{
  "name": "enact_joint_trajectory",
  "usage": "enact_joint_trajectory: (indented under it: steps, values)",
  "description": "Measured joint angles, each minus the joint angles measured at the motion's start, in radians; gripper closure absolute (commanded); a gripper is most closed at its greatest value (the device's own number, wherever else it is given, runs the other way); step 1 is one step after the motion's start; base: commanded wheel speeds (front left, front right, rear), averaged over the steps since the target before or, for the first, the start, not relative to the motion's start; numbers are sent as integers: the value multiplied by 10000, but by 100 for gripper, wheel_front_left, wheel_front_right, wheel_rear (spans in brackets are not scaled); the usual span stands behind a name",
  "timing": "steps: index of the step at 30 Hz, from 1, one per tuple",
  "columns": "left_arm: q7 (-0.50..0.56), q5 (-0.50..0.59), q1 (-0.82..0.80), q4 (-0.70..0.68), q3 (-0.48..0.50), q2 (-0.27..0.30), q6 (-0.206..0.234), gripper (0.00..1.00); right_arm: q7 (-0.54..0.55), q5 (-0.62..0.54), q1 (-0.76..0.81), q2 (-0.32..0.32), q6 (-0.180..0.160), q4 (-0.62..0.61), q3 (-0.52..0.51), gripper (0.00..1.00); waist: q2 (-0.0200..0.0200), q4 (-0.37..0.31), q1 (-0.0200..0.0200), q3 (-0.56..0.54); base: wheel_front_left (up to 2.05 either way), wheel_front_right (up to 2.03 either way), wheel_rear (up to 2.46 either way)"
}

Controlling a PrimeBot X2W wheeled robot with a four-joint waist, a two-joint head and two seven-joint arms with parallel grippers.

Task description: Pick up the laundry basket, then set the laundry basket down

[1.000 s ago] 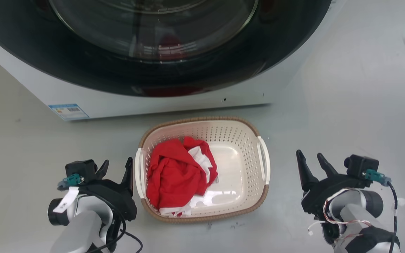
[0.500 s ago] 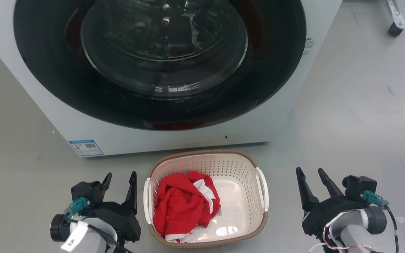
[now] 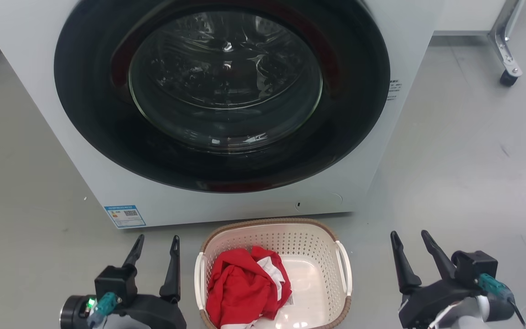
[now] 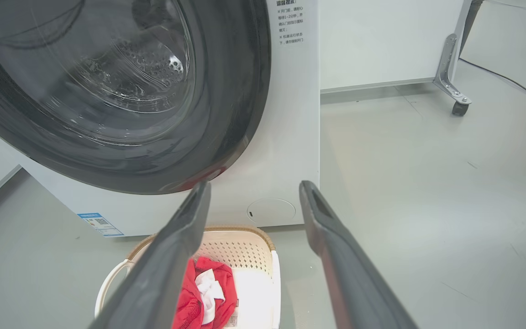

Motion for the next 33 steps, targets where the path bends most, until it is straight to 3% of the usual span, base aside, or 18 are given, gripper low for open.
enact_joint_trajectory:
  steps: [13,33]
  values:
    - [-2,523,1982,-2103,132,25,383,0,0,-500,1764,-456,-552,-1776,-370,0,0,99,0,-658,0,0,0]
    - [-25,842,3465,-3237,385,82,593,0,0,-1058,3390,-627,-907,-3565,-631,0,1,106,0,-1148,0,0,0]
